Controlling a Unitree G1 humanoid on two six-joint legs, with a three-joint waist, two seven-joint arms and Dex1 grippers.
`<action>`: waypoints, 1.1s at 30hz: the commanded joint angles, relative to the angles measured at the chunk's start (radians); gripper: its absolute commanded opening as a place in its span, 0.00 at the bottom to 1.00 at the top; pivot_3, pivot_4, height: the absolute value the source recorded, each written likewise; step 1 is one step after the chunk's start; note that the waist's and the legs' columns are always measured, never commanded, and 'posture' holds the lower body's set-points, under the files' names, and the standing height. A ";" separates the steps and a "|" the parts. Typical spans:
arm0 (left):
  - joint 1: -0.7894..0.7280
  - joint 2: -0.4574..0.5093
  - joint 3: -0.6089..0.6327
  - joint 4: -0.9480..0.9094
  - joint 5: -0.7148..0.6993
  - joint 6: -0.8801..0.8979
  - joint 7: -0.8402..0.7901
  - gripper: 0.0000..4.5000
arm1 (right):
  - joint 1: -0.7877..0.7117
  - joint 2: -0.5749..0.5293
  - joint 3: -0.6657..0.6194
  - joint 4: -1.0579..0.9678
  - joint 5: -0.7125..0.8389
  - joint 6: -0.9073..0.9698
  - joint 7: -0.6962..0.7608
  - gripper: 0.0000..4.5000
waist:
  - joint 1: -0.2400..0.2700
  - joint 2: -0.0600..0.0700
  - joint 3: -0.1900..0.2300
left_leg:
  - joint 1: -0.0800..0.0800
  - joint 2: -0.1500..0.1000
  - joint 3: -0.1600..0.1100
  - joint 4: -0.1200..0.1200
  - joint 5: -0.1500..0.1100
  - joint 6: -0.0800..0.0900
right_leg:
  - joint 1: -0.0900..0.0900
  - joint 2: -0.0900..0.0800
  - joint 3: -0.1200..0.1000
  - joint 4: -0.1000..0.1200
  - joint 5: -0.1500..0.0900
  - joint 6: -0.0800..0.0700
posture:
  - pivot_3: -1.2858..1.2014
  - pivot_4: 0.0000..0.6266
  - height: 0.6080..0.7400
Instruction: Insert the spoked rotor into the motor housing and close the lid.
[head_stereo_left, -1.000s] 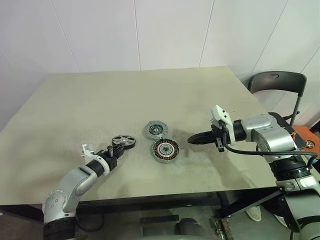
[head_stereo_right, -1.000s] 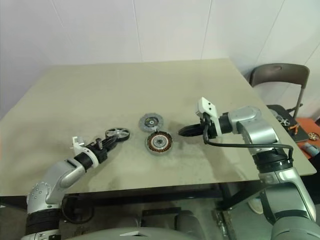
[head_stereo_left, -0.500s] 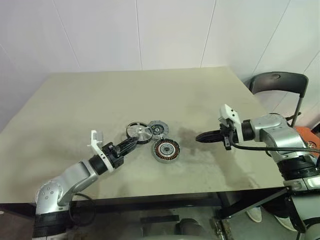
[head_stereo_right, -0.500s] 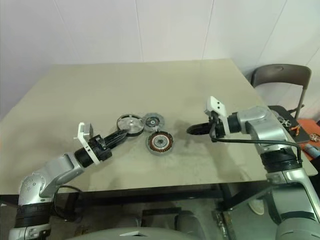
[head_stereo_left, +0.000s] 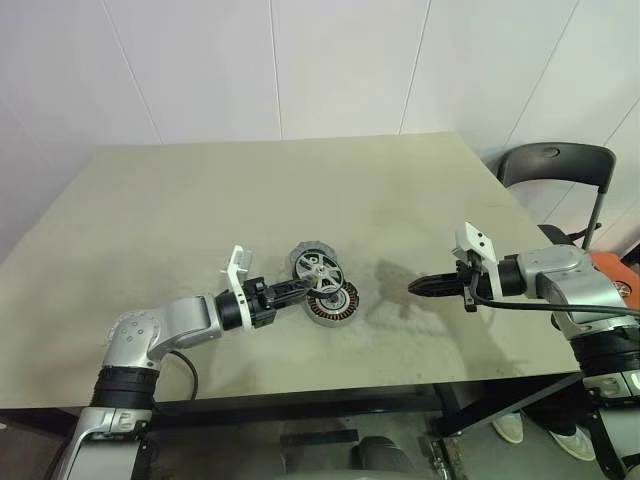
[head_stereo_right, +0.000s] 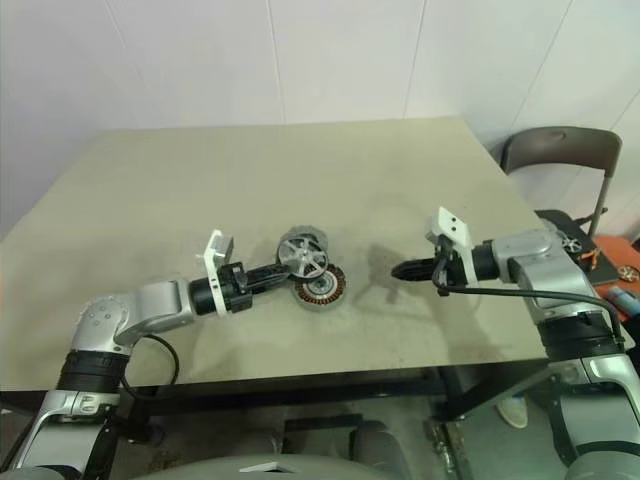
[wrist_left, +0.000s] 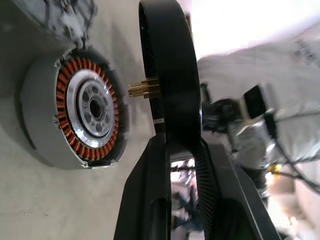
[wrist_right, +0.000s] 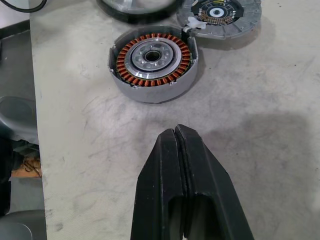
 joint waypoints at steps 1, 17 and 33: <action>-0.042 -0.018 -0.006 0.007 0.026 0.034 -0.046 0.08 | -0.005 -0.010 -0.032 -0.042 0.014 0.003 -0.009 0.00 | 0.000 0.000 0.000 | 0.000 0.000 0.000 0.000 0.000 0.000 | 0.000 0.000 0.000 0.000 0.000 0.000 | 0.52 0.00 1.00; -0.082 -0.068 0.024 0.092 0.124 0.102 -0.107 0.08 | 0.010 -0.012 -0.037 -0.060 0.023 0.012 -0.015 0.00 | 0.000 0.000 0.000 | 0.000 0.000 -0.001 0.000 0.000 0.000 | 0.000 0.000 0.000 0.000 0.000 0.000 | 0.52 0.00 1.00; -0.124 -0.107 0.080 0.168 0.253 0.164 -0.163 0.08 | 0.023 -0.004 -0.036 -0.080 0.028 0.013 -0.029 0.00 | -0.001 0.000 0.000 | 0.000 0.000 -0.001 0.000 0.000 0.000 | 0.000 0.000 0.000 0.000 0.000 0.000 | 0.52 0.00 1.00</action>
